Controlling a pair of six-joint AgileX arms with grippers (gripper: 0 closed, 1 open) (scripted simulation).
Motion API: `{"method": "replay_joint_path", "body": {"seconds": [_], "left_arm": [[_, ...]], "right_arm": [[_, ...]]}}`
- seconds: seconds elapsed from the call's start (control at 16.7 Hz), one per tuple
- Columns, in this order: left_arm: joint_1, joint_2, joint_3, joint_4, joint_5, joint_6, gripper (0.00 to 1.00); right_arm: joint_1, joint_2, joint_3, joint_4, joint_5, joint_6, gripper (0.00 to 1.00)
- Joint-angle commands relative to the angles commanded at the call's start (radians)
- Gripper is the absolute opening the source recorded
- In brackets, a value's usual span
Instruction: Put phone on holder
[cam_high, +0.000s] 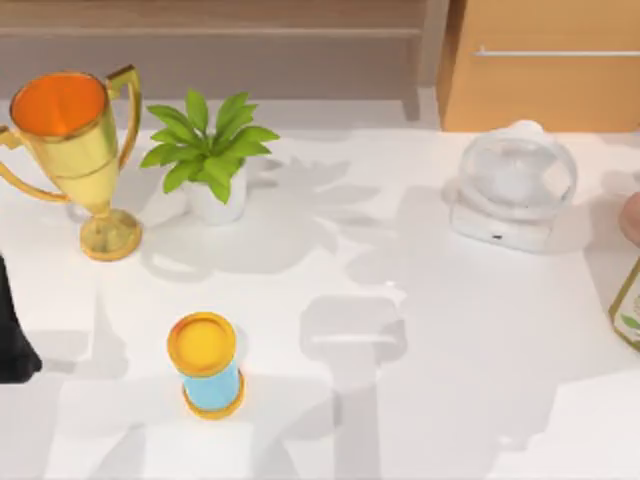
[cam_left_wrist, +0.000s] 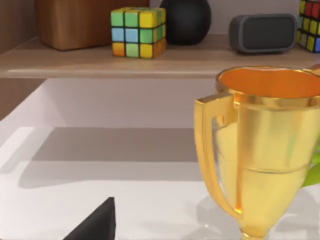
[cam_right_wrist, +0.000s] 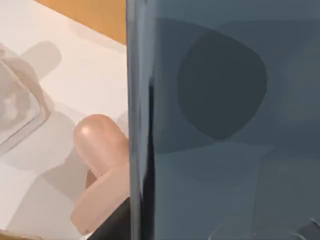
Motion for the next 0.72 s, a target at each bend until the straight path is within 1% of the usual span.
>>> {"method": "replay_joint_path", "body": {"seconds": [0.18, 0.36, 0.54, 0.72], "left_arm": [[0.000, 0.000, 0.000, 0.000, 0.000, 0.000, 1.00], [0.000, 0.000, 0.000, 0.000, 0.000, 0.000, 1.00], [0.000, 0.000, 0.000, 0.000, 0.000, 0.000, 1.00], [0.000, 0.000, 0.000, 0.000, 0.000, 0.000, 1.00]], "right_arm": [[-0.233, 0.005, -0.037, -0.050, -0.142, -0.261, 0.00], [-0.423, 0.040, -0.092, -0.089, -0.294, -0.485, 0.00], [-0.561, 0.093, -0.155, -0.120, -0.436, -0.658, 0.00], [-0.637, 0.137, -0.205, -0.139, -0.537, -0.763, 0.00]]}}
